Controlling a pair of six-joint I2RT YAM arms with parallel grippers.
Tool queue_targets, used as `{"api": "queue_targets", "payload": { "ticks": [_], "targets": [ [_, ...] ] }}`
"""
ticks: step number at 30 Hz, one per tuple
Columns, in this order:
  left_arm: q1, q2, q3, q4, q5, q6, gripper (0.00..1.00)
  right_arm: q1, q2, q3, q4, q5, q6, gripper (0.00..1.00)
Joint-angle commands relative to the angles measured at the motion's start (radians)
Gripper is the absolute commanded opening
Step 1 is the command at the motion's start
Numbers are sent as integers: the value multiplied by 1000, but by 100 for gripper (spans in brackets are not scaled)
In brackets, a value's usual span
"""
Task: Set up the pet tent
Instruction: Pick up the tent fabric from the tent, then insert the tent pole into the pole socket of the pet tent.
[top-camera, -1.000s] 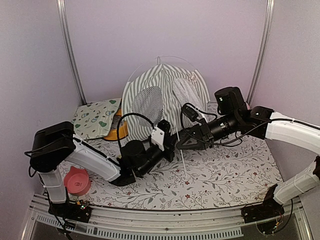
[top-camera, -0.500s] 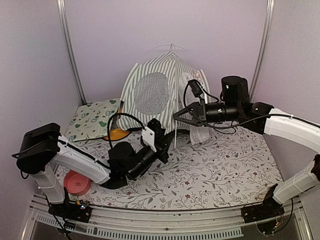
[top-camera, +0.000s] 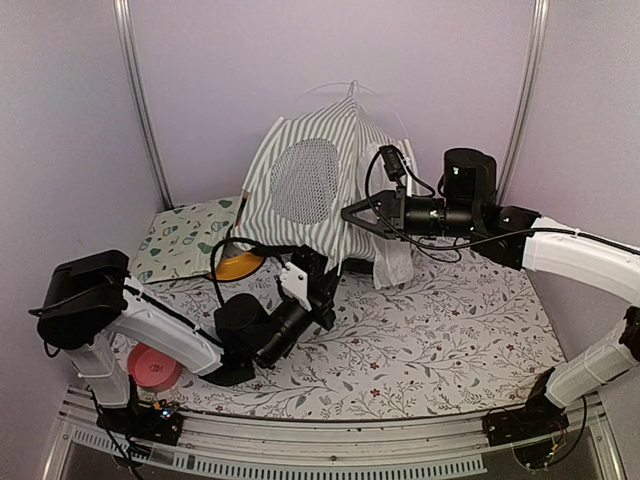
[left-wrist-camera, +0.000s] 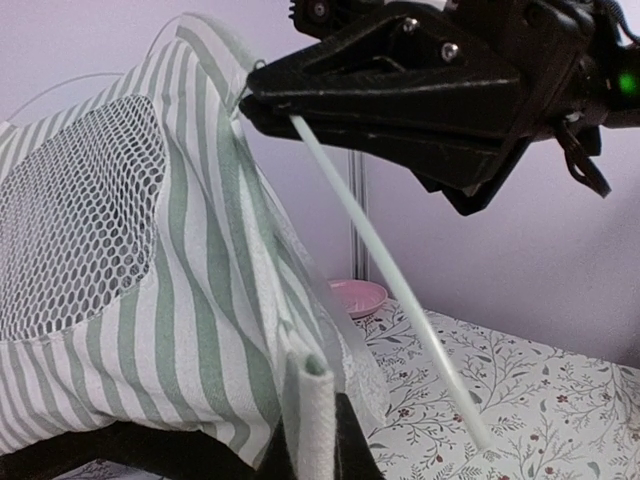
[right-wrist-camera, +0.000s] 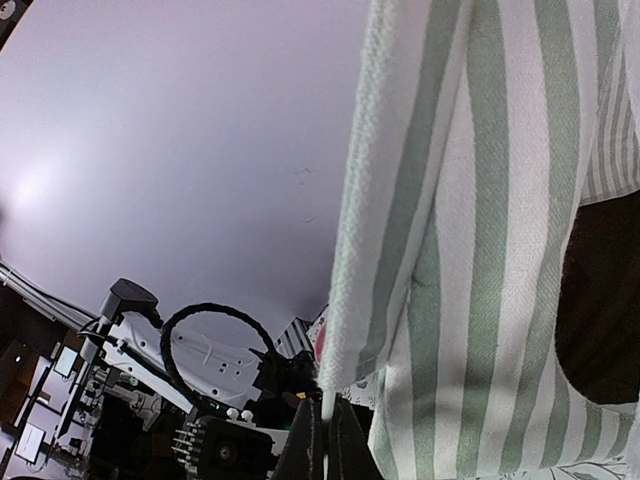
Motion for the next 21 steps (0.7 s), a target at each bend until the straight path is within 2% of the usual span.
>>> {"api": "queue_targets", "payload": {
  "ticks": [1,13,21],
  "targets": [
    [-96,77,-53,-42,28,68,0,-53,-8,44,340,227,10,0],
    [-143,155,-103,136,-36,163,0,-58,14,44,398,309,57,0],
    [-153,163,-113,180,-62,180,0,-61,32,44,399,326,70,0]
  ]
}}
